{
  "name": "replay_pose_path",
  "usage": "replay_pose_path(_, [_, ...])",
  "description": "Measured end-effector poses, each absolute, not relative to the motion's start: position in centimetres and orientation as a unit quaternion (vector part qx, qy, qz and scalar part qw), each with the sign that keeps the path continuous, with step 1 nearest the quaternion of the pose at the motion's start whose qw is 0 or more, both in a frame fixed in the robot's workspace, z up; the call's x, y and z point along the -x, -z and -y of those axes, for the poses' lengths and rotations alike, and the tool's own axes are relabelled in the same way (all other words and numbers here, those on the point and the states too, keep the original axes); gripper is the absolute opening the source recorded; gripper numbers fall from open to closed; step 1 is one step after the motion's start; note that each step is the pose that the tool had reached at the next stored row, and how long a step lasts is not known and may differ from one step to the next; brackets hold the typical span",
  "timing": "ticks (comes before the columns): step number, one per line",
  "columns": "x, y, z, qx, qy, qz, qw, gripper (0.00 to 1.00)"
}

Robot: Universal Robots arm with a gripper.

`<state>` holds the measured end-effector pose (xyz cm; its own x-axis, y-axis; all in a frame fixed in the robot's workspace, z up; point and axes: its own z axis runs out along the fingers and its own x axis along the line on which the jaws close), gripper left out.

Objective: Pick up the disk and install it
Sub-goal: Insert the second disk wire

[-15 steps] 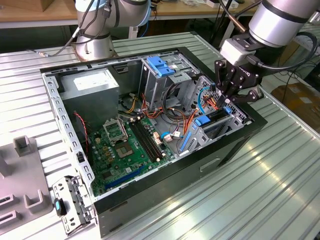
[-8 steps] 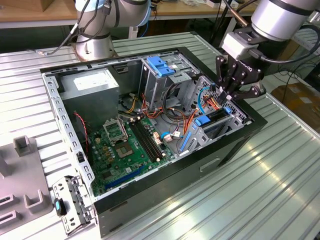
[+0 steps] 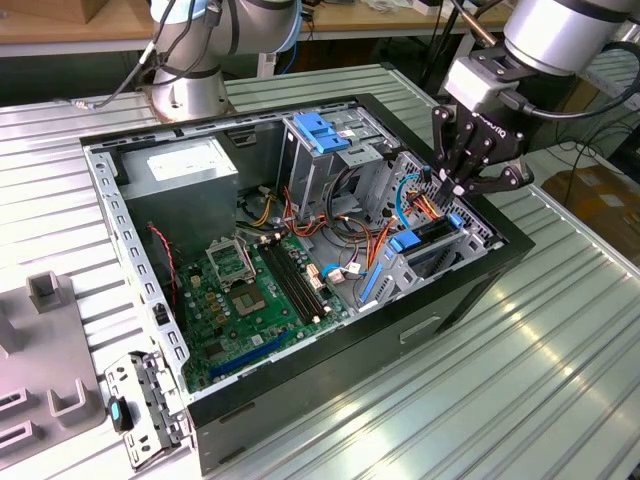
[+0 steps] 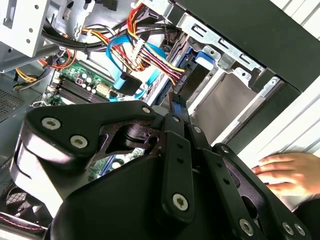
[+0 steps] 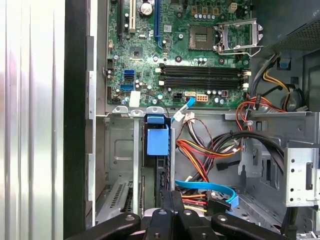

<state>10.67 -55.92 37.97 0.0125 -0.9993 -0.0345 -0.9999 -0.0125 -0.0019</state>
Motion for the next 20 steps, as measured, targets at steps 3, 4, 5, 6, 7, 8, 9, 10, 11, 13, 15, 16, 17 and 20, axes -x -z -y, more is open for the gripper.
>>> replay_pose_path(3, [-10.7, -38.4, 55.9, 0.711, -0.012, -0.703, 0.013, 0.11])
replay_pose_path(4, [-10.6, -38.4, 55.9, 0.711, -0.012, -0.703, 0.013, 0.11])
replay_pose_path(5, [-10.6, -38.4, 55.8, 0.711, -0.012, -0.703, 0.013, 0.11])
replay_pose_path(6, [-10.6, -38.4, 55.8, 0.711, -0.012, -0.703, 0.013, 0.11])
replay_pose_path(7, [-10.6, -38.5, 55.7, 0.711, -0.012, -0.703, 0.013, 0.11])
replay_pose_path(8, [-10.6, -38.5, 55.7, 0.711, -0.012, -0.703, 0.013, 0.11])
replay_pose_path(9, [-10.6, -38.5, 55.6, 0.711, -0.012, -0.703, 0.013, 0.11])
replay_pose_path(10, [-10.6, -38.5, 55.5, 0.711, -0.012, -0.703, 0.013, 0.11])
replay_pose_path(11, [-10.6, -38.5, 55.4, 0.711, -0.012, -0.703, 0.013, 0.11])
replay_pose_path(13, [-10.6, -38.5, 55.1, 0.711, -0.012, -0.703, 0.013, 0.11])
replay_pose_path(15, [-10.6, -38.7, 54.6, 0.711, -0.012, -0.703, 0.013, 0.11])
replay_pose_path(16, [-10.6, -38.7, 54.4, 0.711, -0.012, -0.703, 0.013, 0.11])
replay_pose_path(17, [-10.6, -38.8, 54.3, 0.711, -0.012, -0.703, 0.013, 0.11])
replay_pose_path(20, [-10.6, -39.0, 53.6, 0.711, -0.012, -0.703, 0.013, 0.11])
